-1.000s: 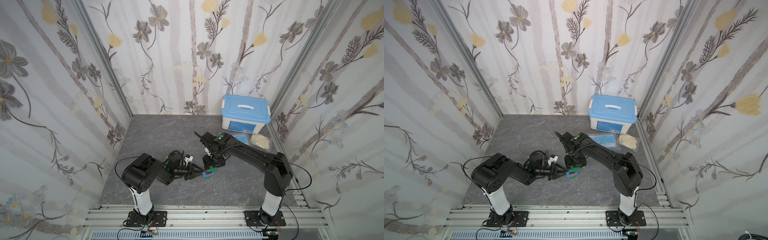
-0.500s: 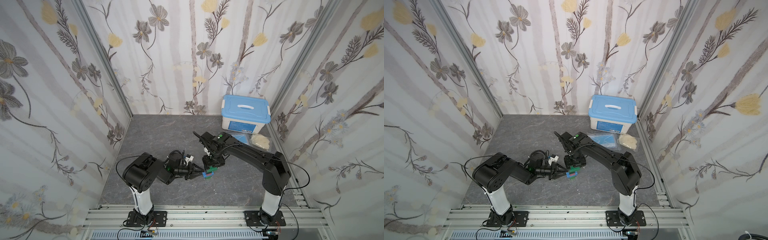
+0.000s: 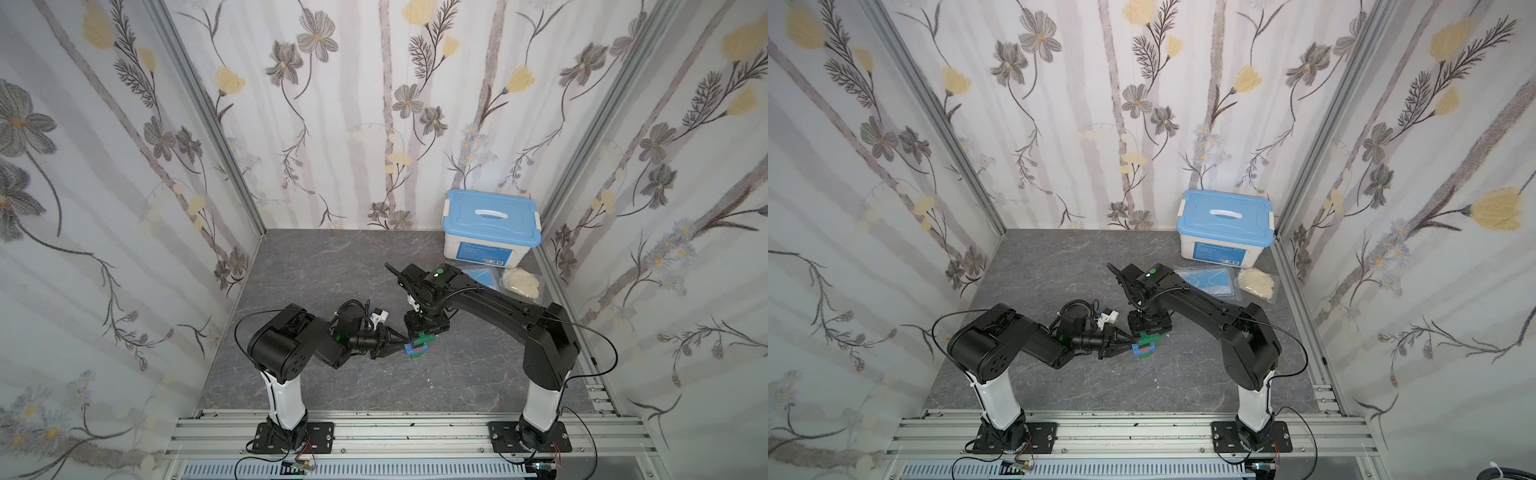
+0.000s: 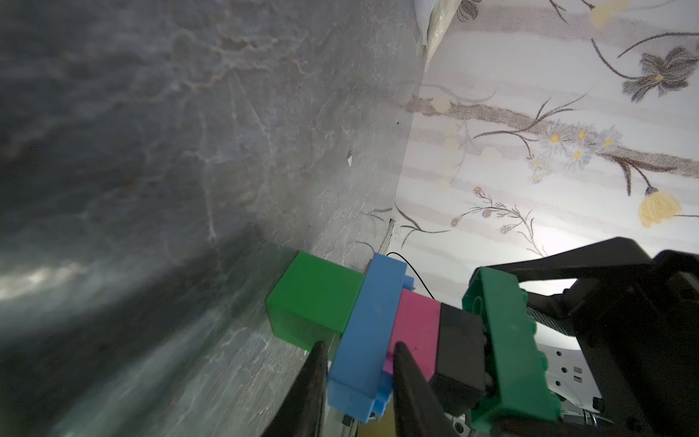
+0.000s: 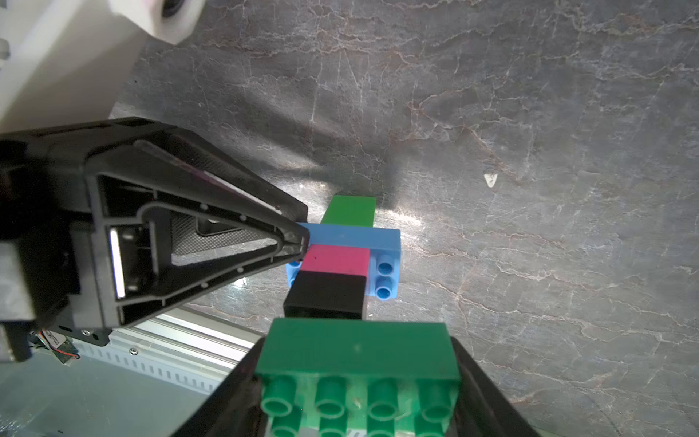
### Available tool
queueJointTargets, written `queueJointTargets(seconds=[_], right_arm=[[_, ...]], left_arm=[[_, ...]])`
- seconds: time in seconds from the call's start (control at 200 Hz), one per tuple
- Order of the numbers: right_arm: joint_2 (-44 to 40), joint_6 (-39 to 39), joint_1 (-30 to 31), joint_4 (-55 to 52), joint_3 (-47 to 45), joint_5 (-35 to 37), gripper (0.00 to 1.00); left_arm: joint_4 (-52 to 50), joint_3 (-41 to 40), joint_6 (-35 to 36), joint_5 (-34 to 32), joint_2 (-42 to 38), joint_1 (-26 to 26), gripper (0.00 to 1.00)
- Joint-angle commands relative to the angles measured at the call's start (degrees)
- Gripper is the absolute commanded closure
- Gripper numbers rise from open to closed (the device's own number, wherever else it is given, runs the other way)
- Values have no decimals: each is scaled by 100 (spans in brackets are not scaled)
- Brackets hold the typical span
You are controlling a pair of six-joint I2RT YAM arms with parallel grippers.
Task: Assemble the letter f with lego
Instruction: Assemble the lego brick with the lego brick.
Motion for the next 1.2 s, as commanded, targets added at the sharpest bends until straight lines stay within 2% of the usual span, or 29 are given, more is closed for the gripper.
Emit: queueJointTargets(seconds=[0.0,0.16,0.36,0.41,0.47,0.59,0.694,1.199], right_arm=[[154,-6,38,157,-54,92,36],[197,-2,46,157,-27,78,36],[219,6,58,155,-18,65,36],[210,8,65,155,-17,66,36],[210,15,65,148,-6,72,36],[211,15,65,148,4,52,36],[219,23,65,141,5,39,36],[280,-53,65,175,-42,48,36]], left_arm=[[90,-30,-143,43,17,-20,71],[77,-59,-132,26,-37,-22,71],[48,-113,-110,-17,-165,-22,44],[-4,-124,-81,-44,-221,-27,41],[-32,-147,-51,-53,-296,-17,43],[-257,-160,53,-87,-468,-22,57],[-248,-189,52,-88,-502,-44,61],[-185,-174,20,-53,-411,-127,71]])
